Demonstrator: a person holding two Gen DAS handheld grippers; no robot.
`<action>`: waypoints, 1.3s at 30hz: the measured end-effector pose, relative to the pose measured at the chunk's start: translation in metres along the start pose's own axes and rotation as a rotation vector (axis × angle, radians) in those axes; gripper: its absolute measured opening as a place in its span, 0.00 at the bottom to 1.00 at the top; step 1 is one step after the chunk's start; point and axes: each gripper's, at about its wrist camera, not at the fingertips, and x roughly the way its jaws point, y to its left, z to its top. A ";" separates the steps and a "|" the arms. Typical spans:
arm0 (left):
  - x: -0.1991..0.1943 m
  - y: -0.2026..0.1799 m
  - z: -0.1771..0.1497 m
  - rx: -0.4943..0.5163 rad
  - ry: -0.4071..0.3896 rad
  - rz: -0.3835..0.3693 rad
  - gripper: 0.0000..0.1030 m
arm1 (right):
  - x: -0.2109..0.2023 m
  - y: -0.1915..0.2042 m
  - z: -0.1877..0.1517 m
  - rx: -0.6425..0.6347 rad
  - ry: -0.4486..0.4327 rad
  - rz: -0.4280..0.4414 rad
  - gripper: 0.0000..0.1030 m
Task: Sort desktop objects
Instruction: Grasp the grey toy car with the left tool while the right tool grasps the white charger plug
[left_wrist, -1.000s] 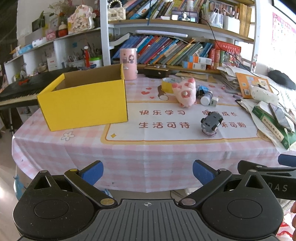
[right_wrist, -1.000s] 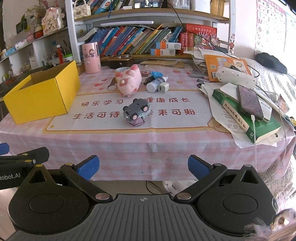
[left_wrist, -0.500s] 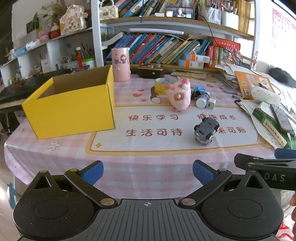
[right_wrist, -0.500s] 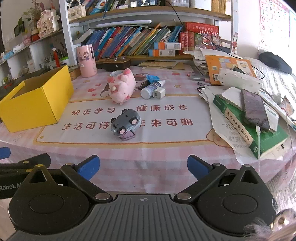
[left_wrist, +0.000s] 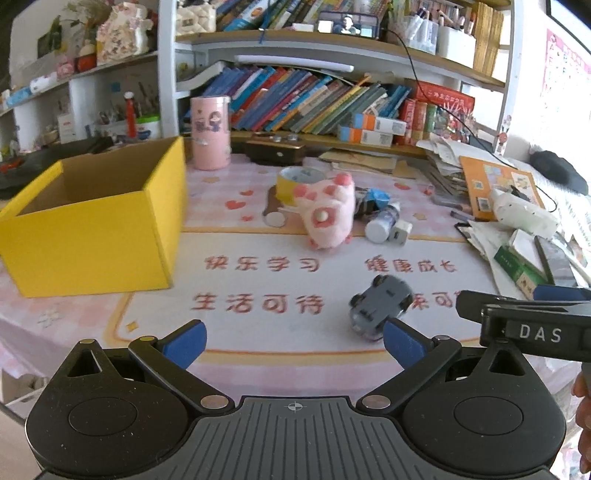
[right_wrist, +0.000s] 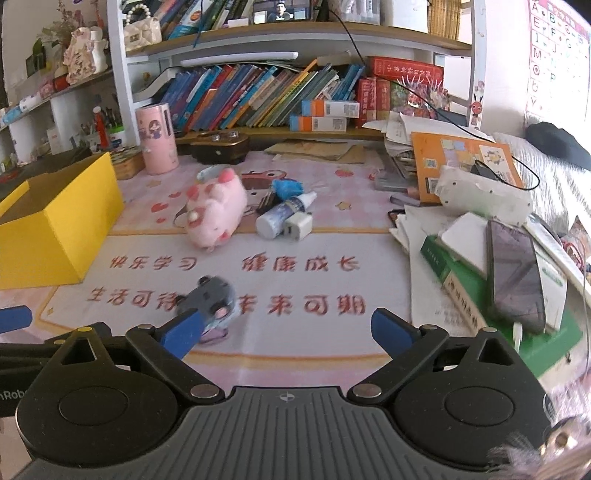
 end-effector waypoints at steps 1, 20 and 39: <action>0.005 -0.004 0.003 -0.003 0.006 -0.004 0.99 | 0.003 -0.003 0.003 -0.004 0.002 0.000 0.93; 0.092 -0.069 0.020 0.069 0.175 0.018 0.78 | 0.065 -0.050 0.041 -0.125 0.034 0.111 0.86; 0.057 -0.029 0.045 -0.098 0.013 0.094 0.57 | 0.175 -0.033 0.084 -0.368 0.108 0.294 0.69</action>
